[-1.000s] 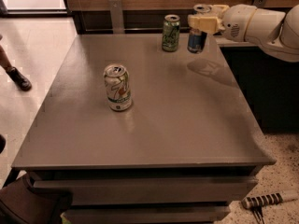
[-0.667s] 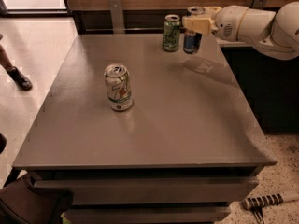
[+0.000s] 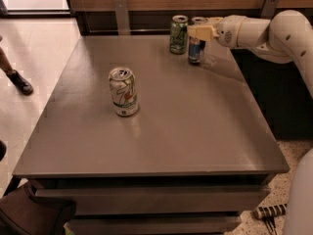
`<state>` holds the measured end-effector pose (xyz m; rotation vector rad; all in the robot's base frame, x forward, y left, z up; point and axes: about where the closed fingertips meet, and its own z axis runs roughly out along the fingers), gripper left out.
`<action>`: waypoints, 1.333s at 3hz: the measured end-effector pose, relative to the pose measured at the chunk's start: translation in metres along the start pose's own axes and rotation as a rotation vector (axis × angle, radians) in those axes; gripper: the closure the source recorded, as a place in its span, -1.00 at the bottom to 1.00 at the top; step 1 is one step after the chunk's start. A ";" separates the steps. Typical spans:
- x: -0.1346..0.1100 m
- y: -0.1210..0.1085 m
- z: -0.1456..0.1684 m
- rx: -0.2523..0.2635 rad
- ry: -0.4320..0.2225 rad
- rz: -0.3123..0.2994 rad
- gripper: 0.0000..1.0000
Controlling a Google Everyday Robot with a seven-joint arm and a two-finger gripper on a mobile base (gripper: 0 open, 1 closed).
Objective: Move redbull can near green can
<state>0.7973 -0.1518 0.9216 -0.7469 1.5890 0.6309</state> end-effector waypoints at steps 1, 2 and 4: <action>0.015 -0.017 0.003 0.017 -0.022 0.032 1.00; 0.017 -0.019 0.004 0.019 -0.026 0.038 0.72; 0.015 -0.019 0.004 0.019 -0.026 0.038 -0.20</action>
Offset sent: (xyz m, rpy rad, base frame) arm 0.0132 -0.0105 -0.0153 0.0360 0.0080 -0.0215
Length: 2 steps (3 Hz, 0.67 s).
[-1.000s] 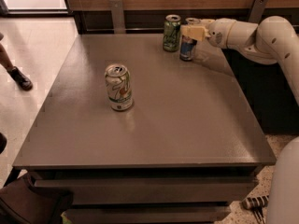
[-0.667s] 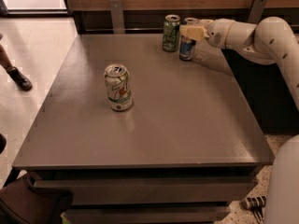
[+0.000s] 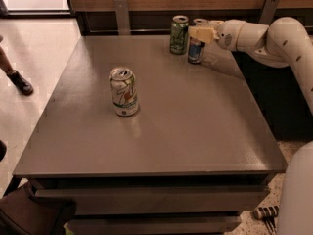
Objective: Move redbull can near green can
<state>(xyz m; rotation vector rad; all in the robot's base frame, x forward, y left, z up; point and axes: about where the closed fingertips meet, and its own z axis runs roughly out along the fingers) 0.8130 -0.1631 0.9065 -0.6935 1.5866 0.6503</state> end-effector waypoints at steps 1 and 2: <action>0.000 0.000 0.000 0.000 0.000 0.000 -0.68; 0.000 0.002 0.003 -0.005 0.000 0.001 -1.00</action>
Offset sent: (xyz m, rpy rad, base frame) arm 0.0000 0.0001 0.0002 0.0000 0.0000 0.0002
